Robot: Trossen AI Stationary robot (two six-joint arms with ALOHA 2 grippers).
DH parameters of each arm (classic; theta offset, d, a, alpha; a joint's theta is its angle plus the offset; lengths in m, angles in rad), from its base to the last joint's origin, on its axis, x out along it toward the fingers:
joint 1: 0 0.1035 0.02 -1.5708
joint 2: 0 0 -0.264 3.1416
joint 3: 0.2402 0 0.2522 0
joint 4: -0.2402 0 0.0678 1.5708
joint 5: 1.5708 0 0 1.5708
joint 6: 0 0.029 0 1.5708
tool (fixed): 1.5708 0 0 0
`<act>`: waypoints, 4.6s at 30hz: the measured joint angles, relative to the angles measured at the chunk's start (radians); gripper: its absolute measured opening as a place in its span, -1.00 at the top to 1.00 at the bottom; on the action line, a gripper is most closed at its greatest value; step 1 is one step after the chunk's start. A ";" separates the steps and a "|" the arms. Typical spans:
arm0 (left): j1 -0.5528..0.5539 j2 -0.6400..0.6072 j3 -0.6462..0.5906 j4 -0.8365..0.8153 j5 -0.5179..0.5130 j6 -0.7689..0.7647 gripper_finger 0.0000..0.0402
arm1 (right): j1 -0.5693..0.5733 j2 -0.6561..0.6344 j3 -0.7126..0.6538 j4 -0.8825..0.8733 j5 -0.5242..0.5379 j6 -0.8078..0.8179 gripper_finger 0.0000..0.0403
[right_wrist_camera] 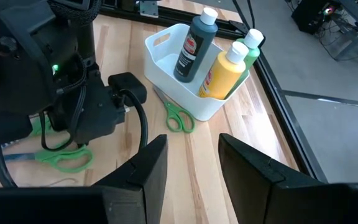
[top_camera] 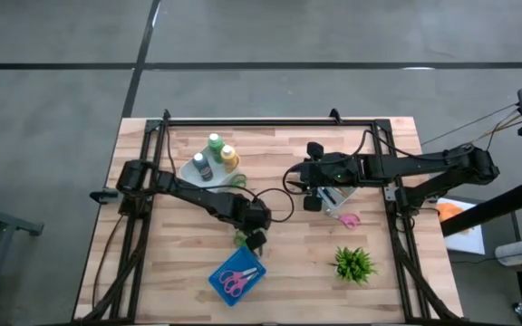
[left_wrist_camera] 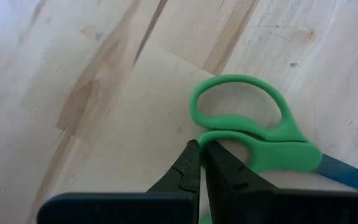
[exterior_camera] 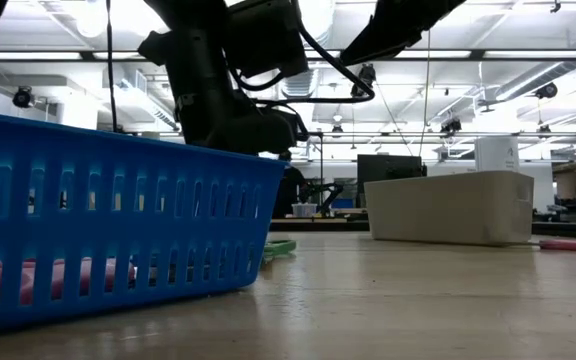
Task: Pick & Place Paint Supplies
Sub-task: Put the green scissors into the blue bin
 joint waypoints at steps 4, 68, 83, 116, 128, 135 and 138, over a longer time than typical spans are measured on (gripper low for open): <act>0.000 -0.023 0.003 -0.007 -0.014 0.000 0.97 | 0.000 0.000 0.000 0.000 0.000 0.000 0.29; 0.002 0.005 0.002 -0.002 -0.034 0.000 0.82 | 0.000 0.000 0.000 0.000 0.000 0.000 0.29; 0.006 0.009 -0.003 0.020 -0.059 0.063 0.54 | 0.000 0.000 0.000 0.000 0.000 0.000 0.29; 0.016 -0.019 -0.105 0.136 -0.010 0.003 0.98 | 0.000 0.000 0.000 0.000 0.000 0.000 0.29; 0.016 -0.044 -0.108 0.137 -0.009 0.023 0.99 | 0.000 0.000 0.000 0.000 0.000 0.000 0.29; 0.015 -0.052 -0.084 0.116 -0.020 0.045 0.99 | 0.000 0.000 0.000 0.000 0.000 0.000 0.29; 0.015 -0.059 -0.058 0.105 -0.036 0.058 0.99 | 0.000 0.000 0.000 0.000 0.000 0.000 0.29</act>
